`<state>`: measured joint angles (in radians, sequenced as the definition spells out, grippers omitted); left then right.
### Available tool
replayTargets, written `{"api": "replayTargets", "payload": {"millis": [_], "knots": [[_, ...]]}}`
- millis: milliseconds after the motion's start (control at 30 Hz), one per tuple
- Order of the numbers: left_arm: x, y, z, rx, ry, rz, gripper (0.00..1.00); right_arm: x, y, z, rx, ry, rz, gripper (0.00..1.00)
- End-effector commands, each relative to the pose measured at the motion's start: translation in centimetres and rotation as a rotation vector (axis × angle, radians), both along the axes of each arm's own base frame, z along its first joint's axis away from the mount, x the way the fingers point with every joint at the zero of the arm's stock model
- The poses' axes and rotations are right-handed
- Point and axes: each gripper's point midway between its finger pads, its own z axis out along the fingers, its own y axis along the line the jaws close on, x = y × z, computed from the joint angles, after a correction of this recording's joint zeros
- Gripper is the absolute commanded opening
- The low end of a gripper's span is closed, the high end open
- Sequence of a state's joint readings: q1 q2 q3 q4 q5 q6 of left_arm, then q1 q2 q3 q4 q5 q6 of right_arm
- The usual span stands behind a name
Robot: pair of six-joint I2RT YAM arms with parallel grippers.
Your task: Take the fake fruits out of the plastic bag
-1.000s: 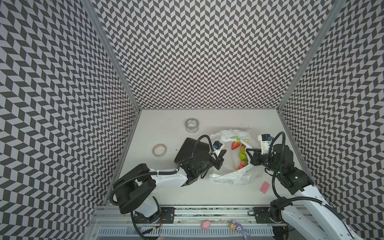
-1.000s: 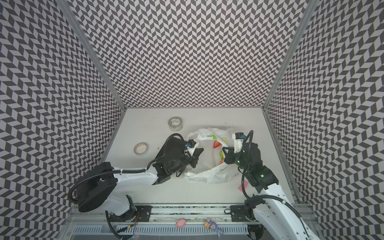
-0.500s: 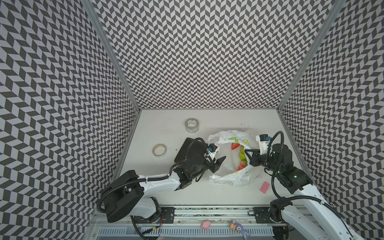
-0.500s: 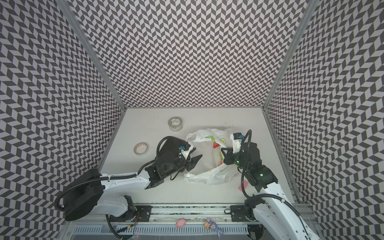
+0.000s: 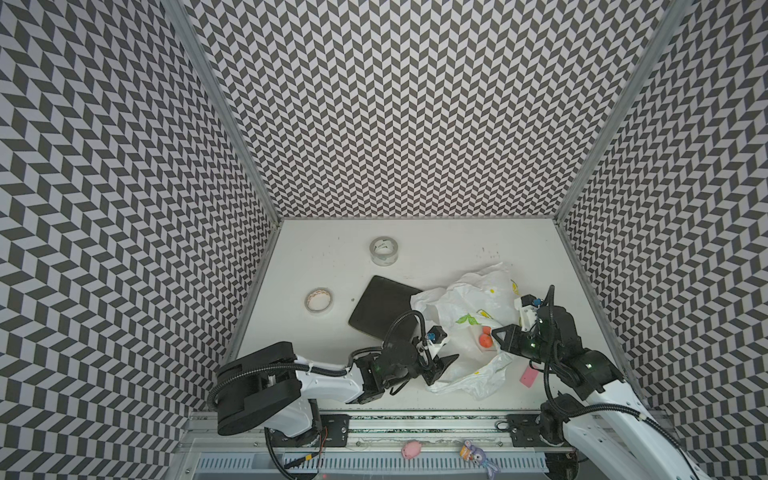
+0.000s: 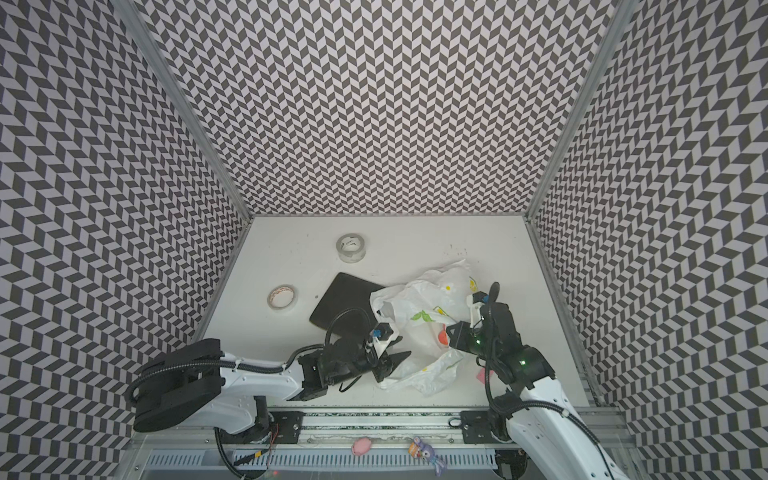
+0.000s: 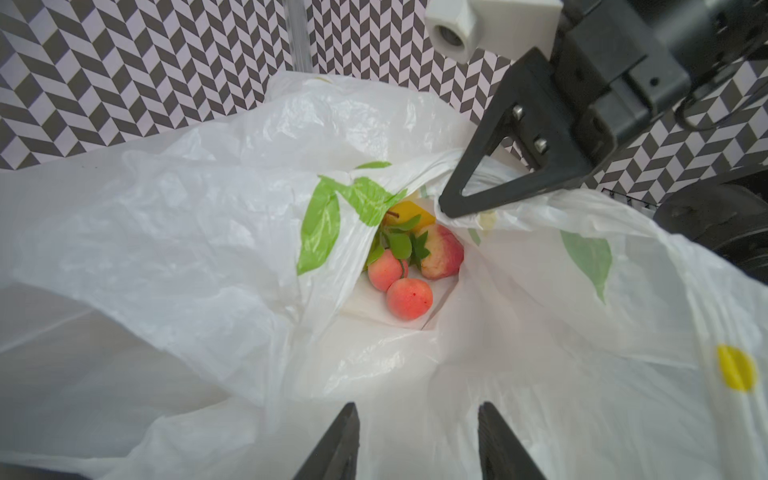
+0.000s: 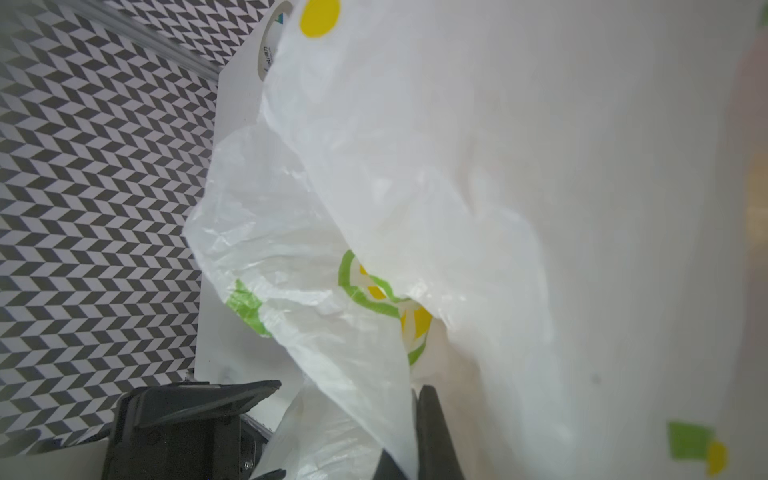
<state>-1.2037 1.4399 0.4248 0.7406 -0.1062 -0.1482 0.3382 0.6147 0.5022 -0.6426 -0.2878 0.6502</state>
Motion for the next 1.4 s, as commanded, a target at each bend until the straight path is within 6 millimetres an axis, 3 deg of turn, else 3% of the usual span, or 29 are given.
{"api": "replayTargets", "payload": {"millis": [0, 133, 267, 500, 600, 767, 900, 1133, 1367], "knots": [[2.2, 0.1, 2.2, -0.09, -0.025, 0.131, 0.48, -0.3, -1.9, 0.5, -0.039, 0.031, -0.116, 0.0], [3.5, 0.0, 3.3, -0.109, -0.046, 0.205, 0.47, 0.3, -4.9, 3.0, -0.144, -0.033, -0.249, 0.0], [3.7, 1.7, 4.9, -0.138, -0.086, 0.243, 0.52, 1.3, -7.0, 5.1, -0.199, -0.113, -0.354, 0.0], [0.2, 5.1, 9.2, -0.204, -0.19, 0.143, 0.61, 4.4, -4.4, 7.6, -0.173, -0.215, -0.239, 0.0], [0.1, 6.3, 10.1, -0.173, -0.203, 0.154, 0.7, 4.8, -3.4, 7.9, -0.186, -0.226, -0.167, 0.0], [0.2, 4.7, 8.3, 0.002, -0.228, 0.098, 0.71, 5.0, -2.1, 8.5, -0.16, -0.277, -0.088, 0.0], [1.9, 3.5, 6.9, 0.157, -0.306, 0.131, 0.72, 4.8, -1.9, 9.2, -0.148, -0.322, -0.071, 0.0], [4.9, 3.1, 8.4, 0.251, -0.437, 0.271, 0.77, 4.4, -2.0, 10.1, -0.138, -0.361, -0.066, 0.0], [6.8, 2.1, 7.8, 0.332, -0.472, 0.297, 0.76, 4.5, -1.7, 10.8, -0.129, -0.385, -0.055, 0.0]]}}
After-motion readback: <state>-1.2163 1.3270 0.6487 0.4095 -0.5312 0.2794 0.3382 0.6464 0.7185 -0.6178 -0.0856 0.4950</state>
